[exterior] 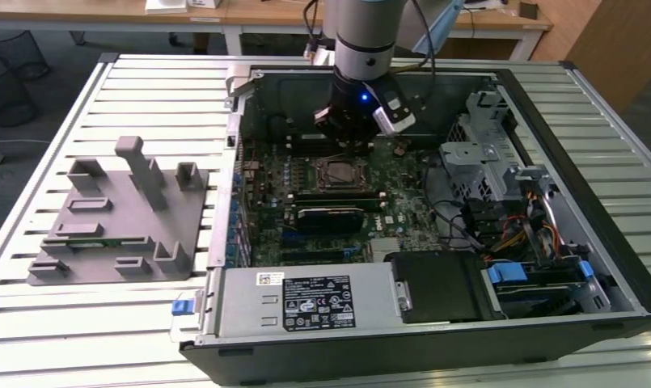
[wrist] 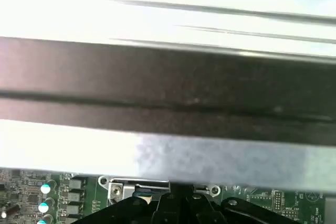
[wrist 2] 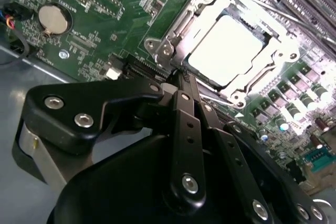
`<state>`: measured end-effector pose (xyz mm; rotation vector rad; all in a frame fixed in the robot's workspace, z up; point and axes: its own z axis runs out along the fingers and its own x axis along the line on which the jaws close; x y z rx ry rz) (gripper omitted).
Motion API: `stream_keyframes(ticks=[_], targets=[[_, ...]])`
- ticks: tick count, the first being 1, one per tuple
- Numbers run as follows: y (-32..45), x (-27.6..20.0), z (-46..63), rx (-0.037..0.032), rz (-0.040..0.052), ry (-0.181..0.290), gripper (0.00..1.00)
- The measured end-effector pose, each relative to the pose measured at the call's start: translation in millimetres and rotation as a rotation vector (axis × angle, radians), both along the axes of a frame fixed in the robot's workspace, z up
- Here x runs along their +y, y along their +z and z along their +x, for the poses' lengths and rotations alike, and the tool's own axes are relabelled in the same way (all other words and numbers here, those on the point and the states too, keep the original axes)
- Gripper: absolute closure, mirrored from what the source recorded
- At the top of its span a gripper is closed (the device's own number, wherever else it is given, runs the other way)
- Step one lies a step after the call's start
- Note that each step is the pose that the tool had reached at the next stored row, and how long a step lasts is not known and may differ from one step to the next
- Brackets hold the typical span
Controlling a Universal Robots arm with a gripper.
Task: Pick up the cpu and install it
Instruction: 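Install the first cpu locking lever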
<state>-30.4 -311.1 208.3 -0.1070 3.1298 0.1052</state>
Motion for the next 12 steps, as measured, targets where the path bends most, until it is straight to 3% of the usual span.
stream_keyframes(ticks=[3, 8, 12], targets=[[0.1, 0.0, -2.9, 0.0000, 0.0058, 0.000, 0.89], [0.1, 0.5, -6.9, 0.0001, 0.0072, 0.007, 0.89], [0.1, 6.2, -7.3, 0.0001, 0.0071, 0.012, 0.89]])
